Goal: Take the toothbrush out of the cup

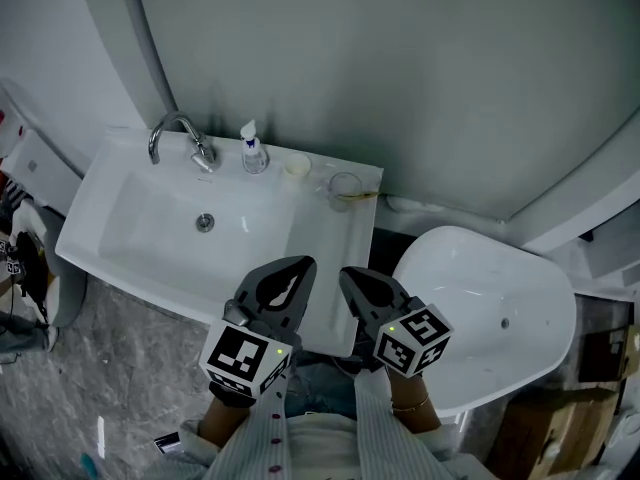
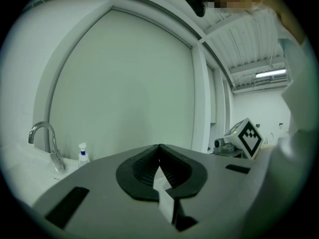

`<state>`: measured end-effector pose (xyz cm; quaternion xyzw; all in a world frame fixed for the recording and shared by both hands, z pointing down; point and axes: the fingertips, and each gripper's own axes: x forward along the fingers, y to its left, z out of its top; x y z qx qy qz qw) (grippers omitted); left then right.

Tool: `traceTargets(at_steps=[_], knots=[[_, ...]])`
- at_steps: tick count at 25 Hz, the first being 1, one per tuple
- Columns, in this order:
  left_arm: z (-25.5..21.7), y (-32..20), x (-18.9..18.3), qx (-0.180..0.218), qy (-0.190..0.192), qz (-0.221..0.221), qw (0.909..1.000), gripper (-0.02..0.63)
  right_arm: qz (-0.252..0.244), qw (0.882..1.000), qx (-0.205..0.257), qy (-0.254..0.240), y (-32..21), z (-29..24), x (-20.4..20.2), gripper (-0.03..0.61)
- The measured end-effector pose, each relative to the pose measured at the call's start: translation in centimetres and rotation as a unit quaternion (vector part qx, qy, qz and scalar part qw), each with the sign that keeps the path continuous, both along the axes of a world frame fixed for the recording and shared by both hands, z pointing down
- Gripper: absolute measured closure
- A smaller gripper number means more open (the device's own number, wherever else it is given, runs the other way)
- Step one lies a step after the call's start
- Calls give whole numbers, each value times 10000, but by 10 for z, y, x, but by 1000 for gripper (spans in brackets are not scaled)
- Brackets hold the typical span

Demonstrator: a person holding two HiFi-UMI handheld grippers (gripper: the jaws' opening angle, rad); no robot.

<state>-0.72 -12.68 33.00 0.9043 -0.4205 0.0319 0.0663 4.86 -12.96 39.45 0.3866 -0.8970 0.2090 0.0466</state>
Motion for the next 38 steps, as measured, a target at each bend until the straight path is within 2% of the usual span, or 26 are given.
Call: traceTargets(at_steps=[10, 17, 30, 38], knots=[[-1, -52, 20, 109, 3, -50, 9999, 597, -163, 9999, -18, -6, -44, 5, 12, 567], [4, -68, 24, 2, 1, -36, 10000, 597, -63, 9999, -101, 12, -64, 8, 22, 566], [5, -87, 33, -42, -48, 565, 9984, 597, 250, 9995, -181, 48, -72, 6, 15, 566], [0, -99, 33, 39, 20, 692, 9976, 597, 430, 9987, -221, 139, -86, 10, 18, 566]])
